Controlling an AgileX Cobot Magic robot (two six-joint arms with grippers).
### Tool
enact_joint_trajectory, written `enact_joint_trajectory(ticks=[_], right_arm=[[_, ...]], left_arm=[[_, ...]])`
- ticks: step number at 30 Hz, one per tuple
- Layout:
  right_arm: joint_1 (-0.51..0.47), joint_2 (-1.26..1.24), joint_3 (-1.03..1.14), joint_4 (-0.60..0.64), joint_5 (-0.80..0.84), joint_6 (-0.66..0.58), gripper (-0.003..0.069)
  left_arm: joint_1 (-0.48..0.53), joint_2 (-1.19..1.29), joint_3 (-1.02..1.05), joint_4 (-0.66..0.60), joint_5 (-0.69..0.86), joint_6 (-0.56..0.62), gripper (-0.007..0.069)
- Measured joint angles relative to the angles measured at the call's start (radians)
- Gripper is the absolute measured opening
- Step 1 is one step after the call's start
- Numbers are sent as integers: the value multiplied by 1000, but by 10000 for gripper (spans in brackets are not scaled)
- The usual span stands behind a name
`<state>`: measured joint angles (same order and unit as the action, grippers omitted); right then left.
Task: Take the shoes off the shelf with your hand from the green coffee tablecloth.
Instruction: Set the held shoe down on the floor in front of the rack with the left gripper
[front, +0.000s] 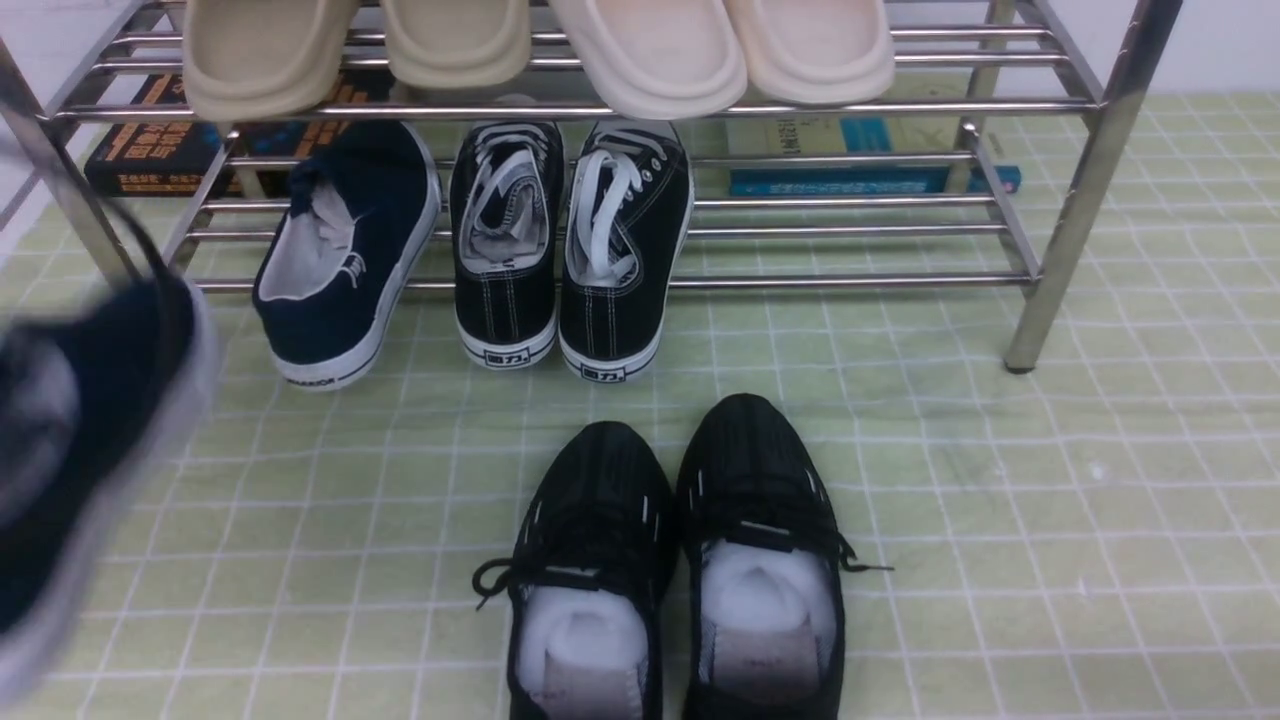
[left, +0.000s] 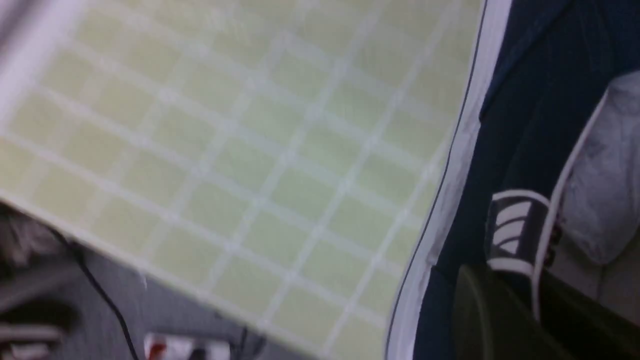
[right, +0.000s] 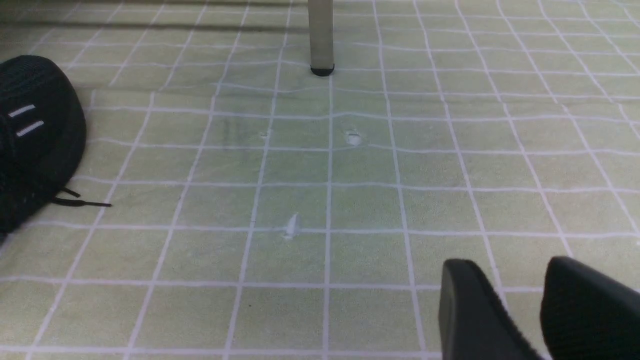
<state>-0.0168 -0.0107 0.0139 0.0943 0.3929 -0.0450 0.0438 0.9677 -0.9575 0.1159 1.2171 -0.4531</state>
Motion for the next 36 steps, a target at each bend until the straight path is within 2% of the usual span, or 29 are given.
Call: enact_joint_trajectory(ticks=[4, 11, 18, 22, 30, 34, 36], right_arm=[[0, 0, 0, 0, 0, 0, 239], [0, 0, 0, 0, 0, 0, 239], [0, 0, 0, 0, 0, 0, 239], [0, 0, 0, 0, 0, 0, 239], [0, 0, 0, 0, 0, 0, 239], [0, 0, 0, 0, 0, 0, 240], [0, 0, 0, 0, 0, 0, 240]], left_arm=[[0, -15, 210, -90, -123, 25, 43], [0, -16, 300, -116, -364, 17, 43], [0, -15, 325, -123, -399, -42, 43], [0, 1, 390, -133, -480, -85, 43], [0, 22, 445, -145, -541, -93, 47], [0, 22, 445, -148, -542, -87, 64], [0, 22, 445, -152, -535, -75, 106]])
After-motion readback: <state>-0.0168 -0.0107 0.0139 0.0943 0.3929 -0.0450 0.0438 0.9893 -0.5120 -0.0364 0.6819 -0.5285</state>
